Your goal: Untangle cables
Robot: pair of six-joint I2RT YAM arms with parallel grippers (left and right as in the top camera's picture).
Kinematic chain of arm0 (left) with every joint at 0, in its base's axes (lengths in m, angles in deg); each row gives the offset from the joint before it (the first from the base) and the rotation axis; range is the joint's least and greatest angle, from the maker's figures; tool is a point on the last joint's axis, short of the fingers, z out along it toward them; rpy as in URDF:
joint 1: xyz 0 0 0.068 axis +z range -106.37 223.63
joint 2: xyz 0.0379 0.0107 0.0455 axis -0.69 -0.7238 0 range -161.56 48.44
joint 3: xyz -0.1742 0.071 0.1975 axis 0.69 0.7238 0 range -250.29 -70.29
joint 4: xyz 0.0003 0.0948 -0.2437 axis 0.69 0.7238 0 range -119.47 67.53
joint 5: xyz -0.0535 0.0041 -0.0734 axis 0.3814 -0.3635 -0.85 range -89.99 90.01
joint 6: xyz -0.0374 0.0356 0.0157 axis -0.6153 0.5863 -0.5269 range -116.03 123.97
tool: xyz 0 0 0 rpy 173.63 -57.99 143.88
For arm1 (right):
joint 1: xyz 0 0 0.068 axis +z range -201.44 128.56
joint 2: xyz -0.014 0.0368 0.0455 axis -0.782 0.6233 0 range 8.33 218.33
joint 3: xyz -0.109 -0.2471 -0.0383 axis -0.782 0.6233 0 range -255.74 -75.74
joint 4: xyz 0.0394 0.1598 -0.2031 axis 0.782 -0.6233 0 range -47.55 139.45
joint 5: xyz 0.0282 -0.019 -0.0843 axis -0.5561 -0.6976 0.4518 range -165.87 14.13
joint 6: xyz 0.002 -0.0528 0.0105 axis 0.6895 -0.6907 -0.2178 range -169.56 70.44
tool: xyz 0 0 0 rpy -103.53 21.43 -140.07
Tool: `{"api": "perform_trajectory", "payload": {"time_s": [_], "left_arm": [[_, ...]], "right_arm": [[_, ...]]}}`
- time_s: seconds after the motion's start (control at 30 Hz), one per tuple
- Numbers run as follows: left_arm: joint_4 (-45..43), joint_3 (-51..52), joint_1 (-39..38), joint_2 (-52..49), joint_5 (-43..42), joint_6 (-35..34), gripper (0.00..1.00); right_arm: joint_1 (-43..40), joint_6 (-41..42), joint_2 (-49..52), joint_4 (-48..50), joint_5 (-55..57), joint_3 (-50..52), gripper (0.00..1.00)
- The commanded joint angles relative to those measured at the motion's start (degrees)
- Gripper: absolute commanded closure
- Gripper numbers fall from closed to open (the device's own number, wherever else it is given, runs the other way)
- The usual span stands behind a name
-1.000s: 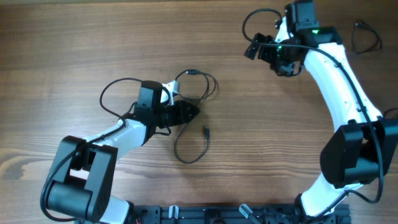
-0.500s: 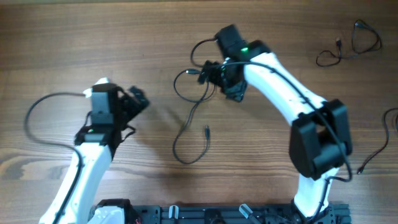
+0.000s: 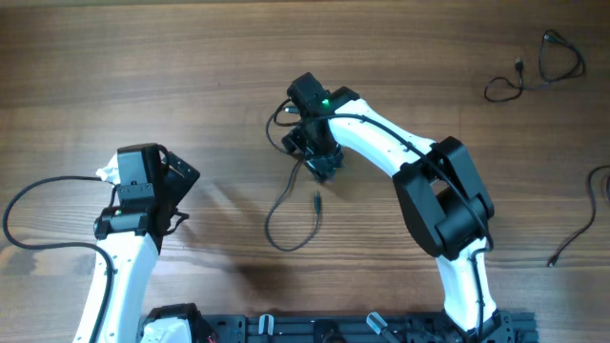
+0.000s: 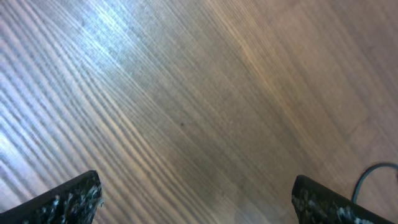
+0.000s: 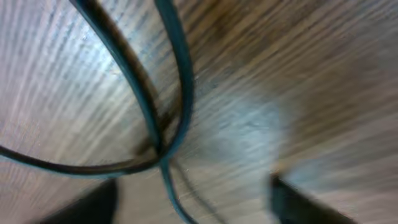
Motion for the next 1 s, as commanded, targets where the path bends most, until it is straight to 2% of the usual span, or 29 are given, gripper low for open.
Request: {"api": "perform_trajectory", "payload": {"time_s": [0.0,0.03,0.1,0.2,0.3,0.33,0.37,0.43,0.47,0.5,0.53,0.57,0.6,0.73,0.87,0.97], "left_arm": [[0.09,0.11,0.28,0.42,1.16,-0.55,0.0],[0.09,0.11,0.28,0.42,1.18,-0.55,0.0],[0.09,0.11,0.28,0.42,1.18,-0.55,0.0],[0.09,0.11,0.28,0.42,1.18,-0.55,0.0],[0.07,0.11,0.28,0.42,1.18,-0.55,0.0],[0.07,0.11,0.28,0.42,1.18,-0.55,0.0],[0.07,0.11,0.28,0.42,1.16,-0.55,0.0],[0.07,0.11,0.28,0.42,1.16,-0.55,0.0],[0.07,0.11,0.28,0.42,1.14,-0.57,0.0],[0.07,0.11,0.28,0.42,1.14,-0.57,0.0],[0.07,0.11,0.28,0.42,1.14,-0.57,0.0],[0.07,0.11,0.28,0.42,1.14,-0.57,0.0],[0.09,0.11,0.28,0.42,1.14,-0.55,0.0],[0.9,0.11,0.28,0.42,0.96,-0.57,0.0],[0.87,0.11,0.28,0.42,-3.48,-0.55,0.0],[0.9,0.11,0.28,0.42,-4.02,-0.55,0.0]], "right_arm": [[0.83,2.71,2.38,0.44,1.38,0.39,0.86],[1.05,0.76,2.43,0.35,2.08,0.39,0.95],[1.25,-6.86,2.43,-1.86,7.13,0.39,0.95],[0.2,-25.46,2.4,-7.91,16.57,0.31,0.96],[-1.99,-35.8,2.4,-15.76,22.99,-0.57,0.96],[-3.41,-41.33,2.27,-18.93,28.55,-0.98,0.96],[-4.46,-43.45,2.19,-20.02,31.93,-0.98,0.96],[-6.14,-47.87,2.19,-20.09,29.59,-1.29,0.95],[-6.64,-48.46,2.19,-19.71,25.57,-1.6,0.93],[-6.91,-48.63,2.19,-16.63,19.41,-1.64,0.78],[-6.91,-48.39,2.19,-14.6,17.57,-1.64,0.56],[-6.86,-46.8,2.19,-12.13,15.61,-1.64,0.12],[-6.86,-44.13,2.19,-11.06,14.8,-1.64,0.01],[-7.45,-31.5,2.19,-11.72,13.44,-1.64,0.0],[-7.45,-25.83,2.19,-8.02,8.33,-1.64,0.0],[-7.45,-19.43,2.21,-5.42,9.77,-1.64,0.0]]}}
